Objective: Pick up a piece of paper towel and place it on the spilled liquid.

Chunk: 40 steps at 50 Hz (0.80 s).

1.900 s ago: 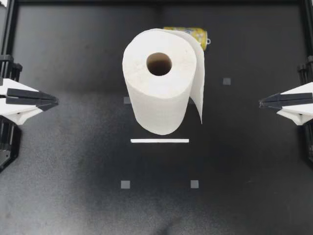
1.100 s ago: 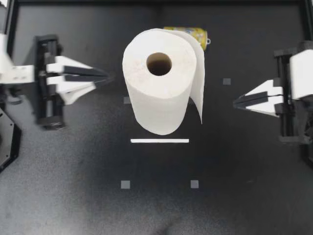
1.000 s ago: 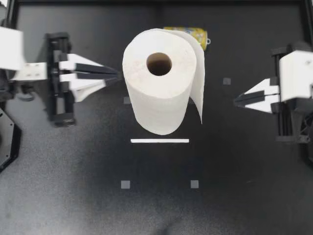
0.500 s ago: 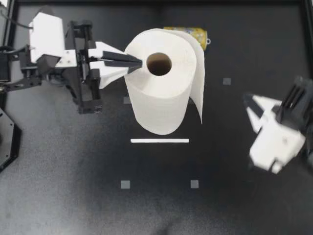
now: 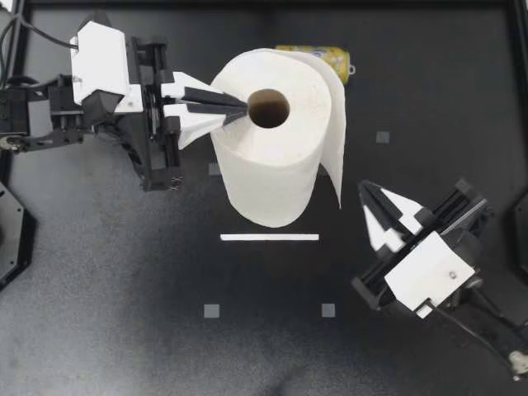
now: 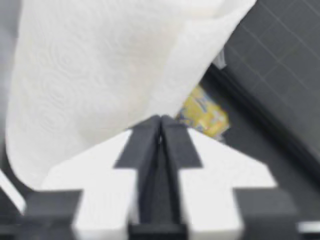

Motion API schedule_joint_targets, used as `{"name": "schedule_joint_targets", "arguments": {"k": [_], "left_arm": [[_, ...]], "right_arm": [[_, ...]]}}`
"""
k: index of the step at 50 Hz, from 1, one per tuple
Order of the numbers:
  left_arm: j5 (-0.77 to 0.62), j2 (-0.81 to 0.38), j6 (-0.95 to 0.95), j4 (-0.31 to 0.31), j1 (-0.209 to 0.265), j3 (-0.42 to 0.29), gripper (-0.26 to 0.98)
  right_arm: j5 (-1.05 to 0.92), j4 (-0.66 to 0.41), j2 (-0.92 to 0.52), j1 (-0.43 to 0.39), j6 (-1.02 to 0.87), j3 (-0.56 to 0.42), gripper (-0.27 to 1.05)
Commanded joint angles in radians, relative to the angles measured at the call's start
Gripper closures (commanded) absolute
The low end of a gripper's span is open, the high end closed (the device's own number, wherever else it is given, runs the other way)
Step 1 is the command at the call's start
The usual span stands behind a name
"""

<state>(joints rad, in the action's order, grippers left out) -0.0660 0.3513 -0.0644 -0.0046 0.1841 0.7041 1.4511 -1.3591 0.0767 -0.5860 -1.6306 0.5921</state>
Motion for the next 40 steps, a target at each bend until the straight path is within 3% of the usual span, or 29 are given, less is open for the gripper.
{"name": "schedule_joint_targets", "arguments": {"k": [1,5,9,19,40], "left_arm": [[0.015,0.002,0.002,0.0,0.005,-0.009,0.61],[0.015,-0.002,0.003,0.0,0.003,-0.008,0.61],[0.015,-0.002,0.005,-0.002,0.005,-0.006,0.61],[0.015,-0.002,0.006,-0.002,0.005,-0.005,0.61],[0.017,0.0,0.005,-0.005,0.003,0.0,0.61]], "right_arm": [[0.005,-0.032,-0.008,-0.003,-0.058,-0.023,0.35],[0.008,-0.049,-0.031,-0.003,-0.127,-0.023,0.13],[0.012,-0.051,-0.057,0.005,-0.184,-0.025,0.0],[0.012,-0.049,-0.11,0.034,-0.278,-0.031,0.01],[0.028,-0.032,-0.144,0.155,-0.281,-0.008,0.02]]}}
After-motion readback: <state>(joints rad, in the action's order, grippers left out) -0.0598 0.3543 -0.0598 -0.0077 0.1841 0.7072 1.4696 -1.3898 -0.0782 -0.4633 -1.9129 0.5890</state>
